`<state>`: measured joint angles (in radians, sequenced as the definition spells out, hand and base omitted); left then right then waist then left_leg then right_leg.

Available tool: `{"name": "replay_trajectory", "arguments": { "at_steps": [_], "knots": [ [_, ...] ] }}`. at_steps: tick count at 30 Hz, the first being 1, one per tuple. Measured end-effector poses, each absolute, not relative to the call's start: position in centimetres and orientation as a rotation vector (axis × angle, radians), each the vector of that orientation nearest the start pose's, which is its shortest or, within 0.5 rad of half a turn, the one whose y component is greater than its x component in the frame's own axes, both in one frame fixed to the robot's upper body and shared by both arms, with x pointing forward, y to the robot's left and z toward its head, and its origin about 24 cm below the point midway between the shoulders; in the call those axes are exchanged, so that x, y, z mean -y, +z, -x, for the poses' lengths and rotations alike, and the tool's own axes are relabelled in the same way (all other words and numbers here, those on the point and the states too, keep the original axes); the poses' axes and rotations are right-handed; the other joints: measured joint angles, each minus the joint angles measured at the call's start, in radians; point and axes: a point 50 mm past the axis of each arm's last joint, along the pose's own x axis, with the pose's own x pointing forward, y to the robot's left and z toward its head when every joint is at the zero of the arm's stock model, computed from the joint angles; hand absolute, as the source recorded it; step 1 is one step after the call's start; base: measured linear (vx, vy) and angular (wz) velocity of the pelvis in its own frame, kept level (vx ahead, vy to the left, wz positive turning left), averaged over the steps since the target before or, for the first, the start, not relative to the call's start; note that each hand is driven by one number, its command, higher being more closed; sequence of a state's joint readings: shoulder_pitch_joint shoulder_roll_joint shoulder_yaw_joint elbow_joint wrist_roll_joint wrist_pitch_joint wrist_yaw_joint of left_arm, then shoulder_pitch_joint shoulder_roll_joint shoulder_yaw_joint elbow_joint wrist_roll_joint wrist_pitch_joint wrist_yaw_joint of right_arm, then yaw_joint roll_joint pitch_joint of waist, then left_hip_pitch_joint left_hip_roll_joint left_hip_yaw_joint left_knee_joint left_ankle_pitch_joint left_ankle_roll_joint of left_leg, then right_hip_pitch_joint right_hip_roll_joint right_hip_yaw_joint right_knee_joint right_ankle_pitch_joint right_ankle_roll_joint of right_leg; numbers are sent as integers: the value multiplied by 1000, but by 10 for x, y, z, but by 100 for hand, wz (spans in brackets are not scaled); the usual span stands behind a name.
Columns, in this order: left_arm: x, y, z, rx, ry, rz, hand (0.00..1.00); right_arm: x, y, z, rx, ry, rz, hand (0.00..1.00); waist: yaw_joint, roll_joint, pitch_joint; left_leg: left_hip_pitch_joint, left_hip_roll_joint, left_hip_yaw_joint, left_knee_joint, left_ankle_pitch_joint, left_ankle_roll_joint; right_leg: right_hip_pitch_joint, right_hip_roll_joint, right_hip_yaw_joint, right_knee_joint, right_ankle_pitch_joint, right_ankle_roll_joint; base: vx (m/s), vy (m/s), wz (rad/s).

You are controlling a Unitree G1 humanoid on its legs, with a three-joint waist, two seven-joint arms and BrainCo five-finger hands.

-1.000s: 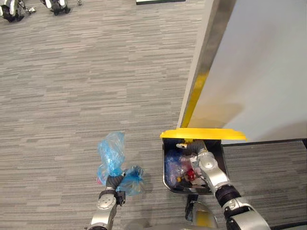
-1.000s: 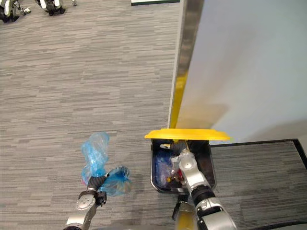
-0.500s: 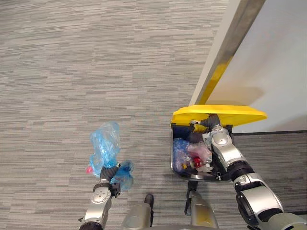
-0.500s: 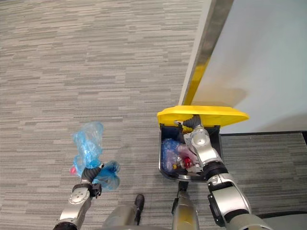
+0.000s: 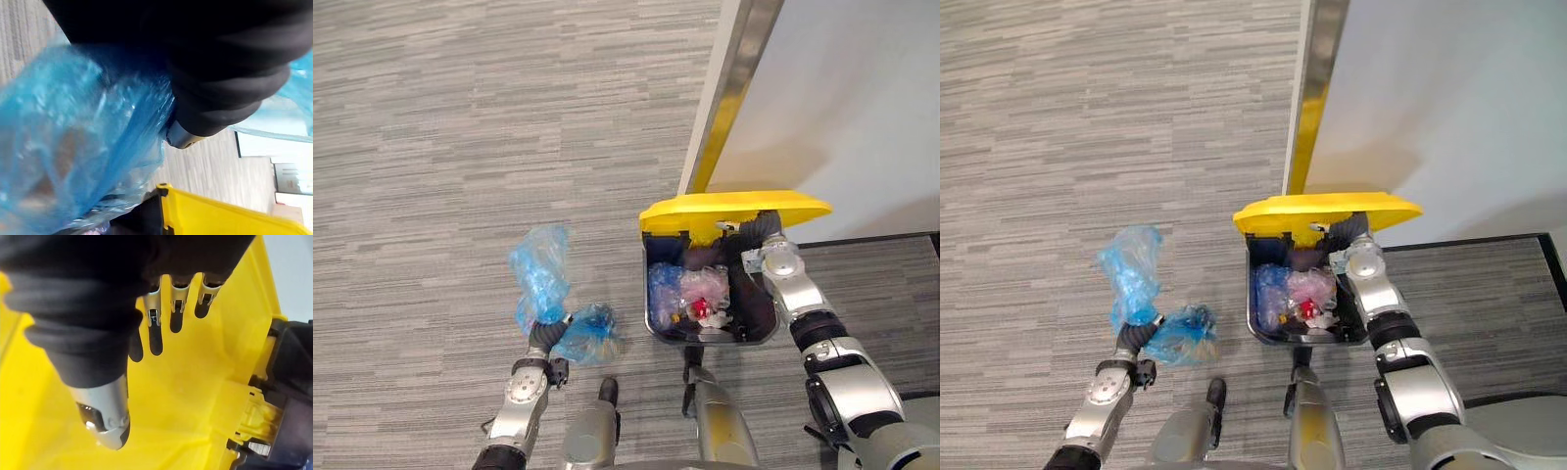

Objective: Gather rubbish on tea table into small bin, then transfer packed bag to large trash can.

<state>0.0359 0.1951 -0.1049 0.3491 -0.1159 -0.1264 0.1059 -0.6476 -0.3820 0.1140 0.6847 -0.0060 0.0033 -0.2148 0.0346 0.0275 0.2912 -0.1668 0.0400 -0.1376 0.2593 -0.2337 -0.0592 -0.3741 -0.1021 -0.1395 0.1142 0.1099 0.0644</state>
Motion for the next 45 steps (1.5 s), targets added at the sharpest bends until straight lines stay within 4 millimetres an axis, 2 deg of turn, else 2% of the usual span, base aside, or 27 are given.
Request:
{"name": "replay_trajectory", "arguments": {
  "at_steps": [3, 6, 11, 14, 17, 19, 24, 29, 31, 34, 39, 43, 45],
  "knots": [
    [-174, -18, -238, -194, -2, -109, 100, 215, 109, -370, 33, -198, 448, 0, -20, -2, 10, -2, -4, 0, 5, 0, 0, 0, -5, 0, 3, -1, -1, 28, 6, 2],
    [-160, -1, -247, -118, -74, -126, 100, 214, 113, -370, 50, -196, 444, 0, -22, 1, 16, -14, -8, 1, 24, -7, 2, 0, -8, 0, 3, -1, -1, 0, 0, 0],
    [-126, 18, -254, -31, -229, -102, 100, 213, 118, -372, 62, -195, 441, 0, -27, 5, 20, -33, -7, 4, 55, -21, 0, -7, -4, 1, 7, -1, -2, -2, -1, -1],
    [-101, 38, -261, 57, -333, -106, 100, 210, 134, -378, 106, -188, 448, 0, -30, 4, 51, -45, -7, 15, 82, -31, 1, -20, -3, 11, 22, -1, -2, -24, -6, -9],
    [-78, 58, -269, 139, -424, -121, 100, 196, 158, -387, 170, -156, 456, 0, -45, 5, 78, -81, -5, 33, 135, -52, 0, -52, 4, 31, 47, 0, -2, -37, -4, -17],
    [-67, 68, -273, 178, -467, -134, 100, 190, 164, -389, 190, -137, 465, 0, -51, 5, 99, -83, -2, 45, 160, -61, 1, -54, 8, 40, 60, 0, -2, -39, -2, -20],
    [-34, 91, -281, 271, -580, -166, 100, 179, 184, -391, 259, -118, 451, 0, -46, 3, 118, -154, 11, 71, 255, -97, 1, -114, 18, 59, 107, 0, -2, -66, -22, -13],
    [-9, 107, -303, 312, -614, -268, 100, 153, 214, -391, 362, -56, 443, 0, -43, -1, 135, -261, 40, 116, 389, -149, 2, -216, 37, 88, 181, -1, -3, -91, -34, -25],
    [-5, 107, -307, 303, -613, -284, 100, 146, 219, -389, 386, -37, 423, 0, -45, -2, 138, -285, 53, 120, 420, -163, 0, -236, 47, 91, 191, 1, -6, -68, -31, -20],
    [-2, 110, -316, 296, -604, -330, 100, 136, 240, -381, 483, -16, 406, 0, -46, -5, 149, -332, 65, 126, 456, -175, -1, -286, 57, 94, 221, -1, -14, -37, -46, -11],
    [-10, 124, -338, 295, -511, -389, 100, 127, 272, -368, 622, -23, 360, 0, -56, -5, 184, -428, 88, 120, 525, -187, -9, -376, 67, 83, 286, -16, -35, -11, -63, 2],
    [-19, 136, -352, 296, -449, -397, 100, 120, 284, -358, 697, -12, 327, 0, -57, -6, 189, -497, 95, 119, 551, -189, -8, -440, 68, 79, 302, -16, -36, -11, -58, 3],
    [-22, 136, -356, 288, -429, -431, 100, 118, 284, -358, 700, -9, 319, 0, -60, -5, 189, -513, 101, 120, 552, -189, -8, -452, 67, 73, 303, -15, -36, 20, -49, 7]
  ]
}}
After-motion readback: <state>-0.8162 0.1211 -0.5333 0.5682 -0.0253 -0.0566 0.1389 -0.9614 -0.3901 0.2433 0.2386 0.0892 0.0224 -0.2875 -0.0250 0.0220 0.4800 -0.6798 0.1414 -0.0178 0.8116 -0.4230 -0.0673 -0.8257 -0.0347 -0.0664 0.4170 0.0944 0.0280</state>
